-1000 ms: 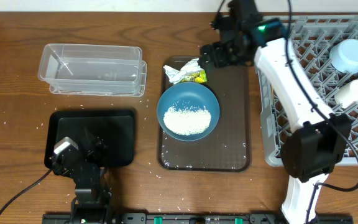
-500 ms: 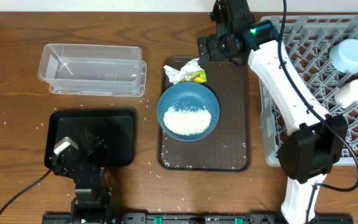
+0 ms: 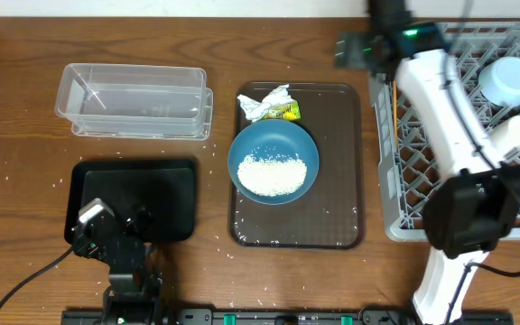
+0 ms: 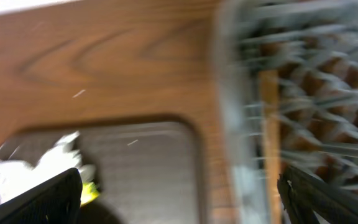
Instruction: Sort waste into correct bins and load items into the dishwasher rack
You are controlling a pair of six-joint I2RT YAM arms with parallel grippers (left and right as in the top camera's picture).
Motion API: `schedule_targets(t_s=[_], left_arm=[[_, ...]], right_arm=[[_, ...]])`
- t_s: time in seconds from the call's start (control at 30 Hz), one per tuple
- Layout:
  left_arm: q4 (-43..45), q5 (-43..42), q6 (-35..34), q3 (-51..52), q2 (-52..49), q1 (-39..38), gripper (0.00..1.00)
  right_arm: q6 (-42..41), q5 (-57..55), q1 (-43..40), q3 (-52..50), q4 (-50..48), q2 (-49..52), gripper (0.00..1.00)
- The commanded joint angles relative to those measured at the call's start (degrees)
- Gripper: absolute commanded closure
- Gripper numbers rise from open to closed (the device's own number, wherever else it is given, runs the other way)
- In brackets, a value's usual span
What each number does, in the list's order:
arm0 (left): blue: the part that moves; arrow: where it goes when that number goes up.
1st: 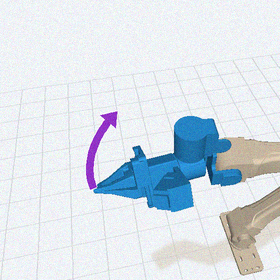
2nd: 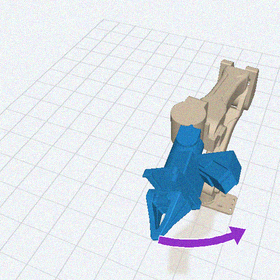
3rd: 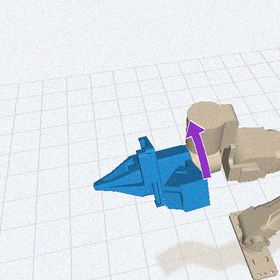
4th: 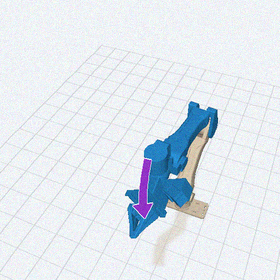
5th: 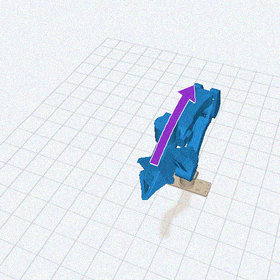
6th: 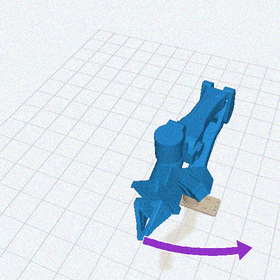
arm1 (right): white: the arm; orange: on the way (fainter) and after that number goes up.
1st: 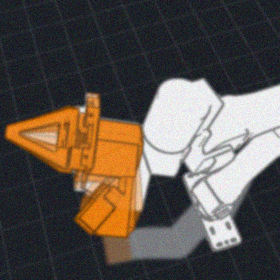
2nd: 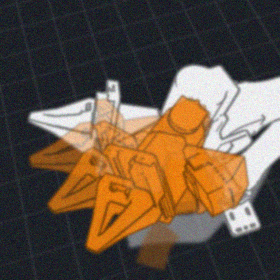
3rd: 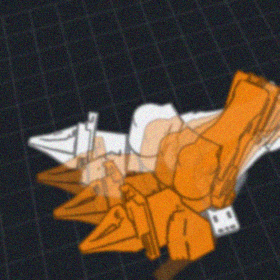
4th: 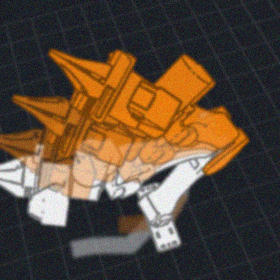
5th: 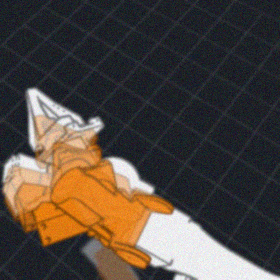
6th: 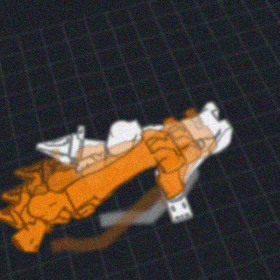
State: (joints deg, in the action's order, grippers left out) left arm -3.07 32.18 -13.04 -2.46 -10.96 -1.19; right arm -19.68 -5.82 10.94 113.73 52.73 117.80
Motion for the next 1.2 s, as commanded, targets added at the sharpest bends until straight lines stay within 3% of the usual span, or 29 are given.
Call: schedule_targets(t_s=[0.0, 0.1, 0.27, 0.4, 0.53, 0.63, 0.7, 0.87, 0.97, 1.03, 1.17], left_arm=[[-1.64, 1.7, 1.44, 1.09, -0.15, 0.2, 0.02], [0.72, 4.2, 3.08, 1.09, -0.13, 0.2, 0.02], [6.82, -9.66, -7.02, 1.11, -0.15, 0.09, 0.02], [14.58, -25.4, -16.04, 1.11, -0.15, 0.09, 0.02], [24.79, -37.86, -17.46, 1.09, -0.15, 0.09, 0.02], [31.32, -39.76, -17.49, 0.59, -0.15, 0.09, 0.02], [31.17, -39.76, -17.44, -1.51, -0.46, 0.09, 0.02], [19.87, -48.57, -9.79, -14.01, -8.46, 0.09, 0.02], [2.19, -50.99, -5.2, -27.82, -19.37, 0.09, 0.02], [-16.52, -51.15, -2.12, -42.03, -31.47, 0.09, 0.02], [-40.72, -52.43, -0.11, -62.62, -49.79, 0.09, 0.02]], right_arm=[[-3.45, 4.17, -5.75, -0.15, 0.22, 0.17, 0.01], [-3.43, 4.87, -9.25, -0.17, 0.83, 0.17, 0.01], [-3.43, 4.79, -12.92, -0.17, 0.87, 0.17, 0.01], [-3.43, 4.79, -14.43, -0.17, 0.87, 0.17, 0.01], [-3.45, 4.79, -14.84, -0.17, 0.85, 0.17, 0.01], [-3.43, 4.79, -14.75, -0.17, 0.85, 0.17, 0.01], [-3.43, 4.79, -14.67, -0.17, 0.85, 0.17, 0.01], [-3.43, 4.79, -14.67, -0.17, 0.85, 0.17, 0.01], [-3.43, 4.79, -14.67, -0.17, 0.85, 0.17, 0.01], [-3.43, 4.79, -14.67, -0.17, 0.87, 0.17, 0.01], [-3.43, 4.79, -14.67, -0.17, 0.85, 0.17, 0.01]])
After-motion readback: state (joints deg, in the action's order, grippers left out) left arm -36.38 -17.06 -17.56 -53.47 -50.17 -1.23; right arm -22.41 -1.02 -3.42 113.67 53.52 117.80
